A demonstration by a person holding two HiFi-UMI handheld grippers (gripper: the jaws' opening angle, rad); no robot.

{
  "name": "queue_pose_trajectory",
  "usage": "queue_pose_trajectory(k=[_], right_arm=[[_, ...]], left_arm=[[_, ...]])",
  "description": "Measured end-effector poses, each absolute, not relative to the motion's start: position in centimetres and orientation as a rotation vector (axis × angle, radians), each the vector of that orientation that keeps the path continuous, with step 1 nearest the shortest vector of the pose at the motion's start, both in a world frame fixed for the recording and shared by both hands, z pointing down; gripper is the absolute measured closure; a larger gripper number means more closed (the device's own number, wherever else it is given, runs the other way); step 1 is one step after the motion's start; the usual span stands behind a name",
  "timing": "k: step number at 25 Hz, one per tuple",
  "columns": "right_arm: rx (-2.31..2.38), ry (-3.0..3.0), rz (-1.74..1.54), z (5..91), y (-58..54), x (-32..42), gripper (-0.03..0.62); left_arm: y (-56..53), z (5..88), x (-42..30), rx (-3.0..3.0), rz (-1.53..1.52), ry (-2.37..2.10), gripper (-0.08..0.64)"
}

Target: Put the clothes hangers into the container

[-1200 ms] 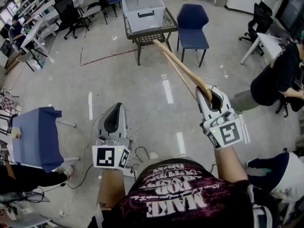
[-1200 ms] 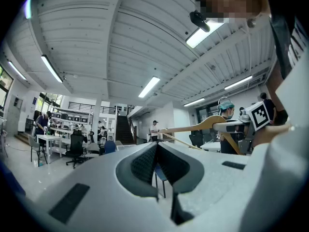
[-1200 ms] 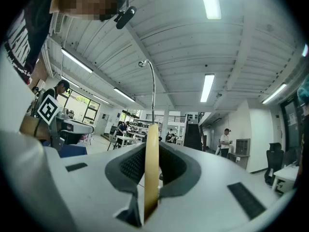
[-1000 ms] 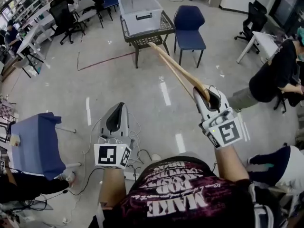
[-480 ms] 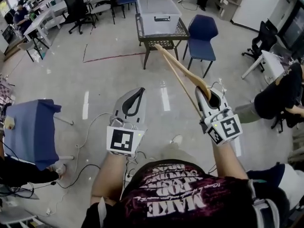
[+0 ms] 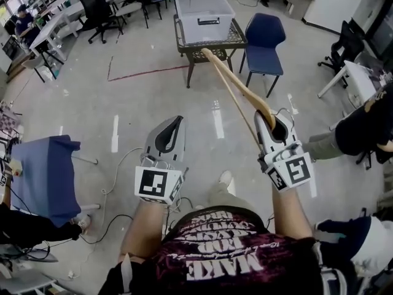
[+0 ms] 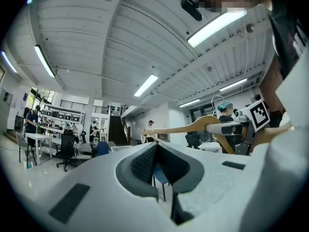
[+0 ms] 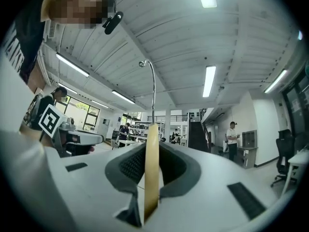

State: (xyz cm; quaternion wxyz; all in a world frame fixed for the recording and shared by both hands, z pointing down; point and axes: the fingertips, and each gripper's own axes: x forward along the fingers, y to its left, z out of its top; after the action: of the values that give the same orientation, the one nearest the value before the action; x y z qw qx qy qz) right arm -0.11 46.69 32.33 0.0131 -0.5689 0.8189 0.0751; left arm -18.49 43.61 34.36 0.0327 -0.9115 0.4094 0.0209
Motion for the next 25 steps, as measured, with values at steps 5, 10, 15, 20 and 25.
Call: queue_pose_trajectory(k=[5,10,15,20,25], right_arm=[[-1.809,2.533,0.162,34.0,43.9,2.8,0.532],[-1.821,2.562,0.116,34.8,41.0,5.6,0.532],[-1.823,2.572,0.121,34.9,38.0,7.5,0.532],[-1.803,2.584,0.116,35.3,34.3,10.2,0.532],[-1.773,2.577,0.139,34.7,31.4,13.9,0.532]], left_arm=[[39.9,37.3,-18.3,-2.841,0.007,1.32,0.554],[36.1,39.4,-16.2,-2.877,-0.029,1.372,0.554],[32.7,39.5,-14.6,-2.887,-0.045,1.375,0.554],[28.7,38.5,-12.9,-2.853,-0.009,1.424,0.554],[25.7,37.9,-8.5,-2.843,-0.005,1.398,0.554]])
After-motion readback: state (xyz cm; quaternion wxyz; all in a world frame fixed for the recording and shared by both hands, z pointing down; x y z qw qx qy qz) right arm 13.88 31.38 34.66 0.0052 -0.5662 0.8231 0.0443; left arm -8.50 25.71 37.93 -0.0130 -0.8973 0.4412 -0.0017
